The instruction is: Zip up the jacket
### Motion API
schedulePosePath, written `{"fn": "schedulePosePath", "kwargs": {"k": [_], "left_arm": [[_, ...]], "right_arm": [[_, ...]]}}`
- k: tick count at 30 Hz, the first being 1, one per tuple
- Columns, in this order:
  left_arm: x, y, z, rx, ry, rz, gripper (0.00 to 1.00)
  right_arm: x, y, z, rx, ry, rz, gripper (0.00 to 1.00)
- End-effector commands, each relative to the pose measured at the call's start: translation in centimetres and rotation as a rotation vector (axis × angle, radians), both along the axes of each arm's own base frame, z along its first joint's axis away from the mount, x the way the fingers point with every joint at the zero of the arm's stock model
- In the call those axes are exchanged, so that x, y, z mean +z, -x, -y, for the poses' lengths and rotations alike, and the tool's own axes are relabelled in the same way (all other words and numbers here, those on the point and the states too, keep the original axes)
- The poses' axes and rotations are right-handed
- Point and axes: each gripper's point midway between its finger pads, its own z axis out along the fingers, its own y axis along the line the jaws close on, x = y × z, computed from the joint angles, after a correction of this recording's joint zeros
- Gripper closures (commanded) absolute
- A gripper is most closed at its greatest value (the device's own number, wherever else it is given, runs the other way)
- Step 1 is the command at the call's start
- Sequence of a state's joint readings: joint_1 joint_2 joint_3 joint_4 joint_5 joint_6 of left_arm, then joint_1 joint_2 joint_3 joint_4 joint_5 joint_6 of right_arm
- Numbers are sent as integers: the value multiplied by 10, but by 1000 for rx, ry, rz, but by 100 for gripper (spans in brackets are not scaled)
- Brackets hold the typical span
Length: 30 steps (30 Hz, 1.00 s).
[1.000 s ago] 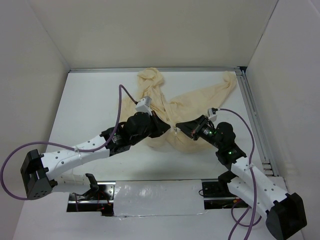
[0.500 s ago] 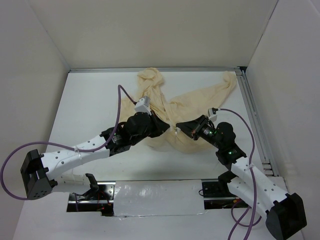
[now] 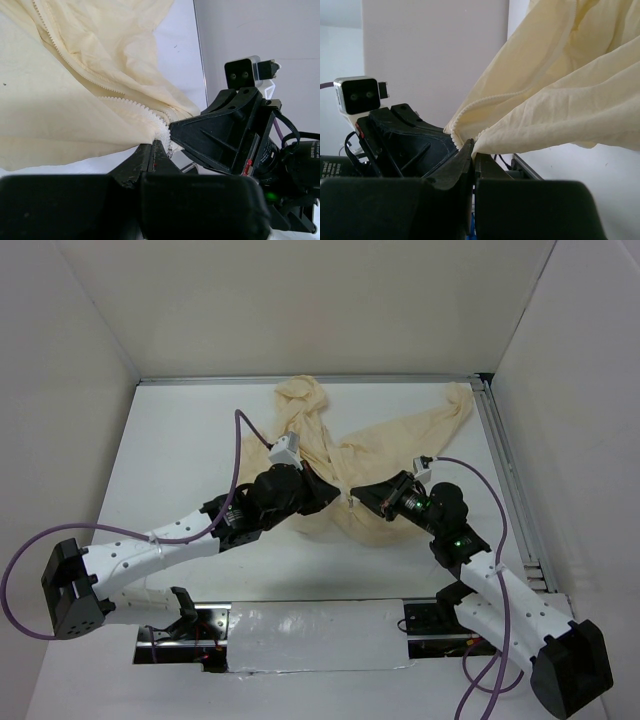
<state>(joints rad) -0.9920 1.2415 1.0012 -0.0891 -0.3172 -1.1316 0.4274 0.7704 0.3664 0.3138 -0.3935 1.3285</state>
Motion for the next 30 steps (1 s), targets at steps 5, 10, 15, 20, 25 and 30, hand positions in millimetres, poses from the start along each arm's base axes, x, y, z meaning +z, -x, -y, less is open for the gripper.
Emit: {"fn": "schedulePosePath", "kwargs": {"k": [5,10,15,20,25,30], "left_arm": [[21,-7,11,13,59,25,100],[19,-5,15,-1,61,15,100],[20,-3,12,1,64,15,100],[19,-4,5,27,64,11,100],[23,-3,2,32,71,26,100],[24,-3,2,36,65,26,100]], "right_arm": [[24,3,-2,15,-39,94,100],[27,3,-4,24,-42,94,100],[23,2,-5,28,-35,84,100],[20,2,-1,2,-17,79,100],[17,2,0,-5,8,84,100],[14,2,-3,9,14,75,100]]}}
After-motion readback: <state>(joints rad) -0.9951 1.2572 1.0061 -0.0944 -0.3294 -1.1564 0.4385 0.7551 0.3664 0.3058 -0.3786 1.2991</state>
